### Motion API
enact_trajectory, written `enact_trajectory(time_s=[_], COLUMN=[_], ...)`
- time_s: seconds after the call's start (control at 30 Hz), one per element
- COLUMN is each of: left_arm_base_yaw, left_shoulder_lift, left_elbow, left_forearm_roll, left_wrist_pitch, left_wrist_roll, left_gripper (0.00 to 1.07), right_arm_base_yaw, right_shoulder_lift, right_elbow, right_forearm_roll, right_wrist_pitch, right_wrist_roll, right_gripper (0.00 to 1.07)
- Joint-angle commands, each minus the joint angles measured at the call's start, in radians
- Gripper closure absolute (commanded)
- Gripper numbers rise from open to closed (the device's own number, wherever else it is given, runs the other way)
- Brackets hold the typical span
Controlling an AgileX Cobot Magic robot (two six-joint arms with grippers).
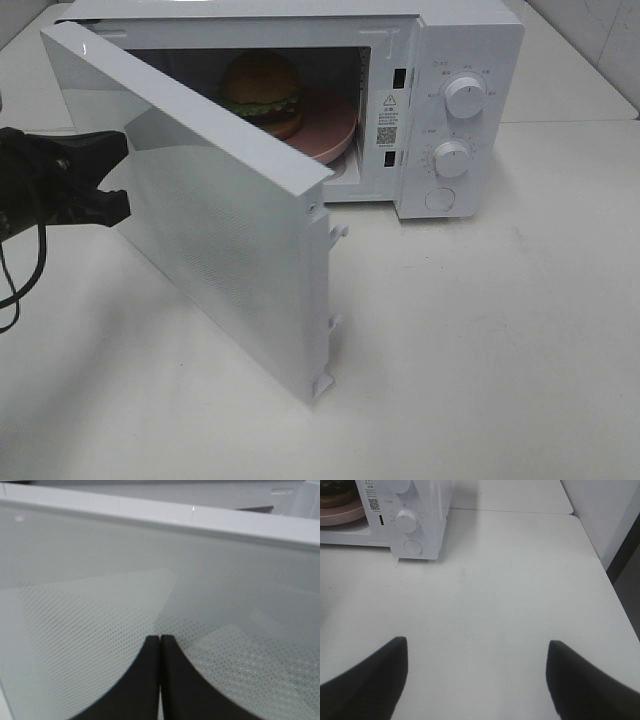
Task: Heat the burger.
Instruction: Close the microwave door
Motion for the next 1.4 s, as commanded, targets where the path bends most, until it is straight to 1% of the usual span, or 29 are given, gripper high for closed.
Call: enact_trajectory(time_s=[0.03, 0.1, 0.13, 0.17, 0.23, 0.3, 0.47, 0.5, 0.53, 0.57, 0.6, 0.67, 0.8, 0.83, 0.9, 0.93, 0.97, 1.03, 1.07, 1.1, 1.13, 1.17, 1.2, 1.23, 1.27, 1.3, 1.33, 1.4], left_arm_base_yaw=[-0.015, -0.015, -0.015, -0.015, -0.015, -0.02, -0.069, -0.093, -0.093, -0.114, -0.114, -0.141, -0.161, -0.175, -0.181, -0.194, -0.194, -0.21, -0.21, -0.215, -0.225, -0.225, -0.232, -0.232, -0.241, -0.242, -0.242, -0.252], left_shoulder_lift=[0.0, 0.006, 0.019, 0.019, 0.041, 0.049, 0.091, 0.108, 0.108, 0.125, 0.125, 0.145, 0.171, 0.191, 0.199, 0.215, 0.215, 0.236, 0.236, 0.242, 0.257, 0.257, 0.273, 0.273, 0.285, 0.291, 0.291, 0.311], left_elbow=[-0.042, -0.047, -0.061, -0.061, -0.082, -0.089, -0.132, -0.151, -0.151, -0.163, -0.163, -0.188, -0.222, -0.251, -0.264, -0.297, -0.297, -0.352, -0.352, -0.366, -0.4, -0.4, -0.43, -0.43, -0.466, -0.485, -0.485, -0.529], left_forearm_roll=[-0.014, -0.014, -0.012, -0.012, -0.012, -0.012, -0.027, -0.047, -0.047, -0.08, -0.08, -0.113, -0.12, -0.121, -0.121, -0.121, -0.121, -0.121, -0.121, -0.122, -0.122, -0.122, -0.124, -0.124, -0.131, -0.134, -0.134, -0.134], left_wrist_pitch=[0.036, 0.034, 0.034, 0.034, 0.033, 0.034, 0.044, 0.056, 0.056, 0.057, 0.057, 0.059, 0.062, 0.072, 0.085, 0.121, 0.121, 0.16, 0.16, 0.167, 0.171, 0.171, 0.176, 0.176, 0.201, 0.218, 0.218, 0.244], left_wrist_roll=[0.003, 0.002, -0.015, -0.015, -0.052, -0.054, -0.045, -0.045, -0.045, -0.037, -0.037, -0.011, -0.009, -0.013, -0.015, -0.015, -0.015, -0.015, -0.015, -0.015, -0.016, -0.016, -0.016, -0.016, -0.016, -0.016, -0.016, -0.016], left_gripper=[1.07, 1.07, 1.07, 1.07, 1.07, 1.07, 1.07, 1.07, 1.07, 1.07, 1.07, 1.07, 1.07, 1.07, 1.07, 1.07, 1.07, 1.07, 1.07, 1.07, 1.07, 1.07, 1.07, 1.07, 1.07, 1.07, 1.07, 1.07], right_arm_base_yaw=[-0.008, -0.008, -0.008, -0.008, -0.008, -0.008, -0.008, -0.008, -0.008, -0.008, -0.008, -0.008, -0.008, -0.008, -0.008, -0.008, -0.008, -0.008, -0.008, -0.008, -0.008, -0.008, -0.008, -0.008, -0.008, -0.008, -0.008, -0.008], right_shoulder_lift=[-0.027, -0.027, -0.027, -0.027, -0.027, -0.027, -0.027, -0.027, -0.027, -0.027, -0.027, -0.027, -0.027, -0.027, -0.027, -0.027, -0.027, -0.027, -0.027, -0.027, -0.027, -0.027, -0.027, -0.027, -0.027, -0.027, -0.027, -0.027], right_elbow=[0.003, 0.003, 0.003, 0.003, 0.003, 0.003, 0.003, 0.003, 0.003, 0.003, 0.003, 0.003, 0.003, 0.003, 0.003, 0.003, 0.003, 0.003, 0.003, 0.003, 0.003, 0.003, 0.003, 0.003, 0.003, 0.003, 0.003, 0.003], right_forearm_roll=[0.0, 0.0, 0.0, 0.0, 0.0, 0.0, 0.0, 0.0, 0.0, 0.0, 0.0, 0.0, 0.0, 0.0, 0.0, 0.0, 0.0, 0.0, 0.0, 0.0, 0.0, 0.0, 0.0, 0.0, 0.0, 0.0, 0.0, 0.0], right_wrist_pitch=[-0.01, -0.01, -0.01, -0.01, -0.01, -0.01, -0.01, -0.01, -0.01, -0.01, -0.01, -0.01, -0.01, -0.01, -0.01, -0.01, -0.01, -0.01, -0.01, -0.01, -0.01, -0.01, -0.01, -0.01, -0.01, -0.01, -0.01, -0.01], right_wrist_roll=[-0.005, -0.005, -0.005, -0.005, -0.005, -0.005, -0.005, -0.005, -0.005, -0.005, -0.005, -0.005, -0.005, -0.005, -0.005, -0.005, -0.005, -0.005, -0.005, -0.005, -0.005, -0.005, -0.005, -0.005, -0.005, -0.005, -0.005, -0.005], right_gripper=[0.34, 0.34, 0.34, 0.34, 0.34, 0.34, 0.34, 0.34, 0.34, 0.34, 0.34, 0.34, 0.34, 0.34, 0.34, 0.34, 0.34, 0.34, 0.34, 0.34, 0.34, 0.34, 0.34, 0.34, 0.34, 0.34, 0.34, 0.34])
